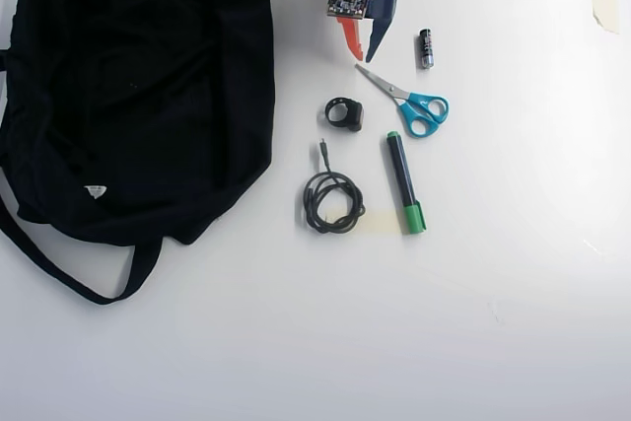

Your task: Put the cable into the black bag

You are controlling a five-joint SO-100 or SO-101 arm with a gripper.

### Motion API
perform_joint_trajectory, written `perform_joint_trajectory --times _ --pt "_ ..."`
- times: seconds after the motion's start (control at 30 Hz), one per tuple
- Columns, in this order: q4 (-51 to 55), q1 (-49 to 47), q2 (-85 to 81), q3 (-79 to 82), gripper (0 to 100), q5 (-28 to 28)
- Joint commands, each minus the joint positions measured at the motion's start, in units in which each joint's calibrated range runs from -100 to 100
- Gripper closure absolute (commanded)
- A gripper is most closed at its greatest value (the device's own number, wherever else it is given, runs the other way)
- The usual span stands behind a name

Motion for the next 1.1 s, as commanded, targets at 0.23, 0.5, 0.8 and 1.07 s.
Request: perform_joint_trajectory --times 0.23,0.5,0.8,1.07 --pt "0.69 -0.43 -0.50 1.38 98 0.07" --pt "-7.15 -0.50 6.89 -7.87 98 0.12" --pt "-14.90 -0.43 21.83 -24.49 98 -0.25" --pt "-23.25 -0.50 33.86 -36.17 98 0.07"
